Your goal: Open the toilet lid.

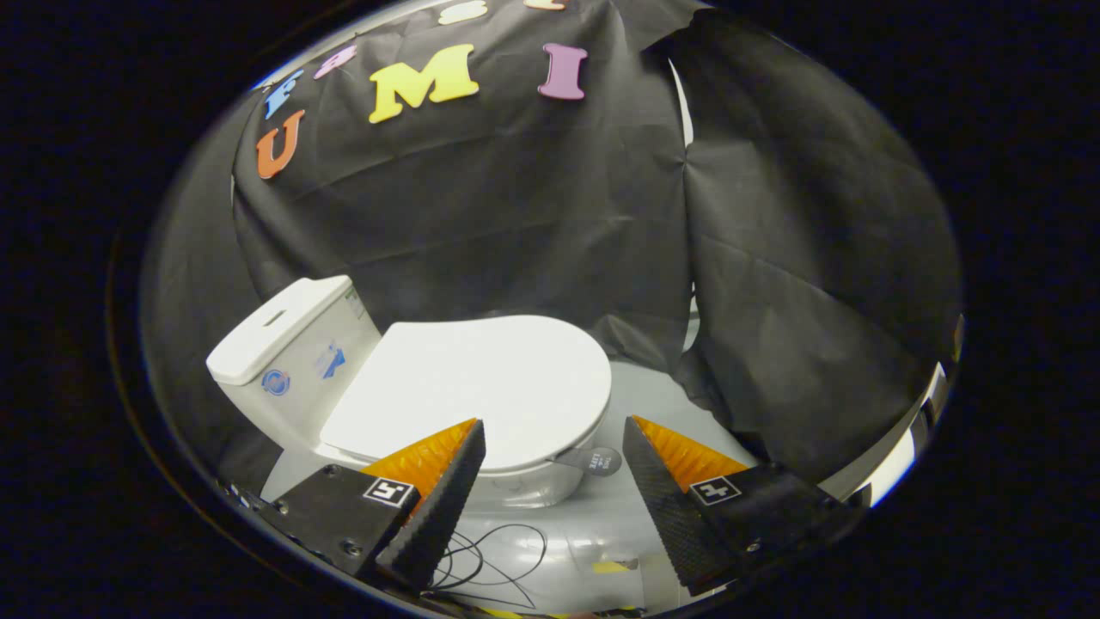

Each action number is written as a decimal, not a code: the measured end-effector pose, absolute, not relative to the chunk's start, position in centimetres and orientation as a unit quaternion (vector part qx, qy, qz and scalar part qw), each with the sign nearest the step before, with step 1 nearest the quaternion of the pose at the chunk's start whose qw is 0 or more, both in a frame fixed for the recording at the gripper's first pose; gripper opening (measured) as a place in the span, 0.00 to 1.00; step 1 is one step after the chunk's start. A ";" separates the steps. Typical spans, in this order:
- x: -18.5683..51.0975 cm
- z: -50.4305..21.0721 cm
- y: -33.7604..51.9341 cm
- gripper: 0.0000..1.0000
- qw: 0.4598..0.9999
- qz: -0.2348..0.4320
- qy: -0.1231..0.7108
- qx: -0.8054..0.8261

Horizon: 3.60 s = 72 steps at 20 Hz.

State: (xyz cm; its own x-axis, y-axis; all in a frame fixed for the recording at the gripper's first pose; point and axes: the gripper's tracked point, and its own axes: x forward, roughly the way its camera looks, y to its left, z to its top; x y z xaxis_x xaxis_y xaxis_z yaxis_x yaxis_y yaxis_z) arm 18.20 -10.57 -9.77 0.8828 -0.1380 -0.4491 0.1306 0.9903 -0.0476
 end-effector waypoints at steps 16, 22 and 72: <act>23.2 -20.0 -17.1 0.89 0.884 -0.084 0.438 0.143; 24.4 -22.5 -17.9 0.82 0.866 -0.079 0.456 0.192; 25.3 -7.9 -12.3 0.04 0.893 0.061 0.306 0.324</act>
State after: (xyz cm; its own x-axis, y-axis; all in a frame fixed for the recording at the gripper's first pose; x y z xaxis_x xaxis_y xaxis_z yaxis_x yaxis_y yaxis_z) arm 25.26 -12.26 -7.88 0.8053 0.3073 -0.5070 0.0898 0.7821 0.6167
